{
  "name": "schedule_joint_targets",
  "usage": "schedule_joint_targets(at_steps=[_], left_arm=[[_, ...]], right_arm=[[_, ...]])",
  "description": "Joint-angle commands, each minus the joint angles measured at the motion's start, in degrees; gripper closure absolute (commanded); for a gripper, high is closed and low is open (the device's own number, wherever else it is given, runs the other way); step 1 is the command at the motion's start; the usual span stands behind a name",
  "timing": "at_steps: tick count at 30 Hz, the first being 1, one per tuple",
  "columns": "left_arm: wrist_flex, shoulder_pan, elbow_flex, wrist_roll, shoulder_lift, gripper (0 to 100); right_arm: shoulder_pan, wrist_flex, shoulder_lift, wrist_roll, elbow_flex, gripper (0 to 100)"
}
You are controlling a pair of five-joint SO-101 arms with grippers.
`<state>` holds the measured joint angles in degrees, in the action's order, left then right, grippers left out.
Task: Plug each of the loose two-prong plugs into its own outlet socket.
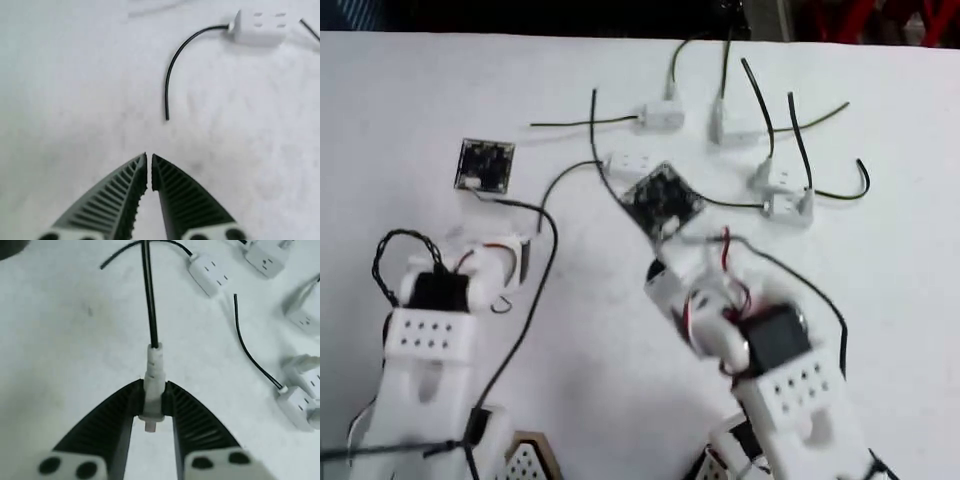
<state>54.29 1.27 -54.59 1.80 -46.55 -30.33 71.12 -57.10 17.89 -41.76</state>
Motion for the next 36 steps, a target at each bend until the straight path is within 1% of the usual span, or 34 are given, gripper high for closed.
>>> schedule_joint_targets(at_steps=[1,8,12,16,20,22,26,30,34,36], left_arm=[[-3.4,-4.2,1.7,-5.1,-4.5,96],[-5.5,-8.1,1.7,-10.2,-4.4,96],[-5.6,-12.4,1.7,-10.3,-4.4,96],[-5.5,-17.5,1.7,-10.1,-4.5,96],[-5.1,-22.5,1.6,-6.0,-4.5,96],[-5.3,-24.0,1.1,-5.2,-4.5,96],[-5.6,-26.0,0.1,-4.9,-4.5,96],[-5.5,-28.2,0.1,-4.7,-4.5,96],[-5.2,-29.7,0.1,-0.5,-4.5,96],[-5.2,-29.7,0.1,0.1,-4.5,96]], right_arm=[[-4.4,-3.2,-6.4,-0.6,-2.3,98.1],[-10.1,-7.3,-14.1,-0.9,-9.4,98.1],[-10.4,-10.9,-16.2,-1.0,-14.3,98.1],[-10.4,-12.3,-16.6,-1.0,-16.3,98.1],[-10.4,-12.9,-16.3,-1.0,-17.0,98.1],[-10.4,-13.0,-16.3,-1.0,-17.6,98.1],[-10.4,-13.2,-16.3,-1.0,-18.3,98.1],[-10.4,-15.7,-16.3,-1.0,-20.4,98.1],[-10.4,-15.6,-16.3,-1.0,-20.7,98.1],[-10.3,-15.6,-16.3,-1.0,-20.7,98.1]])
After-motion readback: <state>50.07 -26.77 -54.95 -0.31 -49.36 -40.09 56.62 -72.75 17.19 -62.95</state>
